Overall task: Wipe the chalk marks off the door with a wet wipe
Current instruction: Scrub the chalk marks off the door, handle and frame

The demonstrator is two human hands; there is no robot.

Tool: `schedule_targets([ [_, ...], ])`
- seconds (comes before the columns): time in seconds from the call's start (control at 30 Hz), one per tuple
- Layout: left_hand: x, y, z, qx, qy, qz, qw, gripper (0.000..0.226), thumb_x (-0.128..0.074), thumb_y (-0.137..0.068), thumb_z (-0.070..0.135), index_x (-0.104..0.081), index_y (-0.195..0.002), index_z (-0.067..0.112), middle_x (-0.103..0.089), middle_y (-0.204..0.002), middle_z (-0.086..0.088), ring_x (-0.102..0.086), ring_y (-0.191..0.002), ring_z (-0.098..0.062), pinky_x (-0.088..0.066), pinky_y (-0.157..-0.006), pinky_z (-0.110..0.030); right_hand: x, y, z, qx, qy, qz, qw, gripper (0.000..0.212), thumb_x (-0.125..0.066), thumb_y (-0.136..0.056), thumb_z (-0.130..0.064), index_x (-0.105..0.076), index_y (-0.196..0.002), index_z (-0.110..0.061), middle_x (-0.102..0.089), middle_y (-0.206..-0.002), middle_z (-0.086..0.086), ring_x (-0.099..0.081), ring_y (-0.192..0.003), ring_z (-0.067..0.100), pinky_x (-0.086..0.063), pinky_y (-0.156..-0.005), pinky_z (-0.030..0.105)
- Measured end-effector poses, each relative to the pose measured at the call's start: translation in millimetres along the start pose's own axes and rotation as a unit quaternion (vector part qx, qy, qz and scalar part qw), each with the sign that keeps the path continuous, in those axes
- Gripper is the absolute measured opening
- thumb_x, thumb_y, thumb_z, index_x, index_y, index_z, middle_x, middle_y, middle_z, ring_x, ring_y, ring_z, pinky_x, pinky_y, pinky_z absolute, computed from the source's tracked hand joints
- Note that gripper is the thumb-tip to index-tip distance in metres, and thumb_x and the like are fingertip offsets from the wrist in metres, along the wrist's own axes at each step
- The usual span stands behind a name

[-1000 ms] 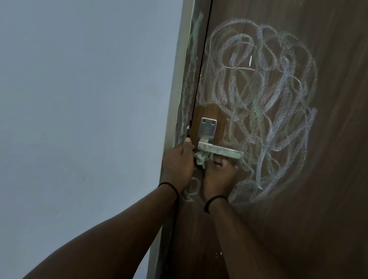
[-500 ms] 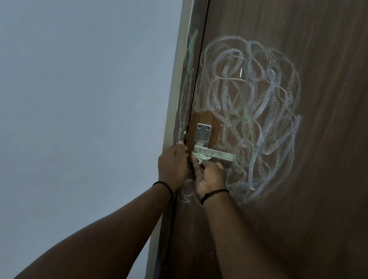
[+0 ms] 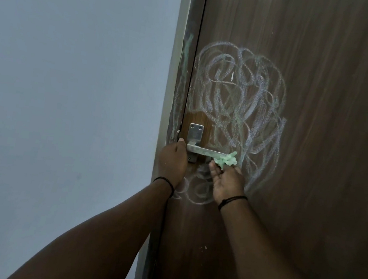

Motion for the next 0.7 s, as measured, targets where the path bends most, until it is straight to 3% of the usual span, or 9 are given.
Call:
schedule_targets([
  [0.1,1,3,5,-0.001,-0.002,0.000,1.000,0.053,-0.038,-0.100,0.040,-0.068,-0.077,0.003,-0.069,-0.076,-0.014,-0.066,-0.079,-0.032,-0.054,-0.080,-0.051,-22,11,24,-0.059,0.061,-0.034,0.996,0.029,-0.039,-0.100,0.007,-0.055,-0.122,-0.002,-0.063,-0.089,0.015,-0.062,-0.056,0.012,-0.057,-0.052,0.020],
  [0.17,0,3,5,0.005,-0.001,-0.017,1.000,0.052,-0.036,-0.101,0.039,-0.069,-0.078,0.006,-0.070,-0.075,-0.014,-0.067,-0.078,-0.033,-0.054,-0.080,-0.052,-40,17,38,-0.073,0.108,-0.056,0.990,0.023,-0.040,-0.100,0.006,-0.059,-0.108,-0.003,-0.060,-0.076,0.010,-0.057,-0.043,0.006,-0.050,-0.042,0.016],
  [0.23,3,3,4,0.006,-0.011,-0.025,1.000,0.051,-0.036,-0.100,0.039,-0.070,-0.073,0.013,-0.070,-0.066,-0.009,-0.068,-0.072,-0.028,-0.056,-0.077,-0.048,-54,20,48,-0.071,0.137,-0.063,0.986,0.025,-0.039,-0.099,0.005,-0.062,-0.106,-0.003,-0.059,-0.073,0.009,-0.054,-0.039,0.005,-0.044,-0.036,0.016],
  [0.3,9,1,3,0.010,-0.013,-0.023,1.000,0.048,-0.038,-0.099,0.039,-0.068,-0.066,0.020,-0.070,-0.063,-0.004,-0.068,-0.070,-0.024,-0.055,-0.076,-0.043,-60,20,51,-0.064,0.140,-0.056,0.987,0.028,-0.039,-0.098,0.006,-0.062,-0.111,-0.001,-0.060,-0.071,0.009,-0.054,-0.043,0.009,-0.042,-0.036,0.017],
  [0.43,15,-4,3,0.023,0.003,-0.029,0.999,0.040,-0.041,-0.101,0.036,-0.067,-0.074,0.023,-0.073,-0.082,-0.009,-0.068,-0.086,-0.029,-0.053,-0.089,-0.049,-55,17,51,-0.052,0.082,-0.033,0.995,0.028,-0.039,-0.096,0.009,-0.060,-0.112,0.000,-0.062,-0.077,0.012,-0.057,-0.055,0.014,-0.050,-0.044,0.018],
  [0.57,12,-3,2,0.035,0.005,-0.031,0.999,0.040,-0.042,-0.101,0.037,-0.067,-0.071,0.025,-0.072,-0.083,-0.008,-0.068,-0.087,-0.028,-0.053,-0.089,-0.048,-16,10,26,-0.005,0.002,-0.002,1.000,0.029,-0.033,-0.096,0.010,-0.054,-0.108,-0.006,-0.058,-0.079,0.014,-0.056,-0.061,0.018,-0.053,-0.046,0.021],
  [0.63,7,0,2,0.035,0.000,-0.041,0.999,0.043,-0.041,-0.099,0.041,-0.067,-0.070,0.021,-0.072,-0.081,-0.010,-0.068,-0.084,-0.029,-0.054,-0.087,-0.050,9,7,8,0.033,0.007,0.013,0.999,0.039,-0.033,-0.095,0.010,-0.051,-0.124,-0.008,-0.059,-0.079,0.015,-0.055,-0.061,0.018,-0.051,-0.048,0.023],
  [0.7,3,2,2,0.040,0.001,-0.050,0.998,0.046,-0.040,-0.094,0.047,-0.067,-0.072,0.018,-0.071,-0.081,-0.010,-0.068,-0.084,-0.029,-0.054,-0.086,-0.051,24,8,-10,0.078,0.073,0.031,0.994,0.039,-0.034,-0.094,0.008,-0.054,-0.124,-0.005,-0.062,-0.081,0.016,-0.056,-0.061,0.019,-0.048,-0.045,0.022],
])
Point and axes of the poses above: each hand's wrist, its own y-axis away from the middle knuckle, its own x-axis out of the back of the hand, z = x × y, the point moved 10 cm from there along -y, towards the middle knuckle
